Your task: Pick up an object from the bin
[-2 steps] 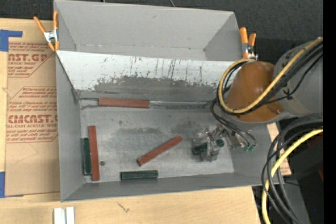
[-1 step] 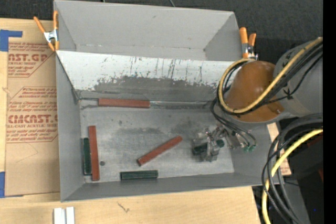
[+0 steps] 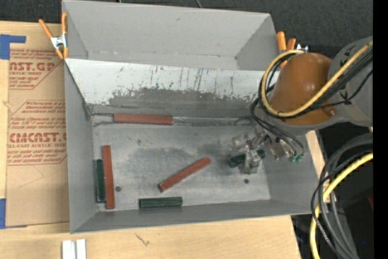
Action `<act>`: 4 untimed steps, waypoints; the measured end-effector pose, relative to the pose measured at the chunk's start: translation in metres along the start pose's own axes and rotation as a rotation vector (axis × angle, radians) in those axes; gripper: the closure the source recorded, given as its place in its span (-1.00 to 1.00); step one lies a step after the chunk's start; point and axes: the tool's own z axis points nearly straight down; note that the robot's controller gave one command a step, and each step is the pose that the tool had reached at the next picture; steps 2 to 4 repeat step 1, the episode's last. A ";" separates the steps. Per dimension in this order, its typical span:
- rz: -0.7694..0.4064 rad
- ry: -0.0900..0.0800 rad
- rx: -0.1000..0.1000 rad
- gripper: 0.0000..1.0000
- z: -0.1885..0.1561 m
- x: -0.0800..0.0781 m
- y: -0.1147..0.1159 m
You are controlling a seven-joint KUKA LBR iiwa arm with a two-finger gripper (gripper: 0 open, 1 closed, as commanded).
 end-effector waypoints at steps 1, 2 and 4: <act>0.028 0.004 -0.002 1.00 -0.091 0.016 0.013; 0.028 0.004 -0.002 1.00 -0.091 0.016 0.013; 0.028 0.004 -0.002 1.00 -0.091 0.016 0.013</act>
Offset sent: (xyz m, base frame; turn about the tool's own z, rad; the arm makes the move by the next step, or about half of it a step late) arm 0.0000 0.0000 0.0000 0.0000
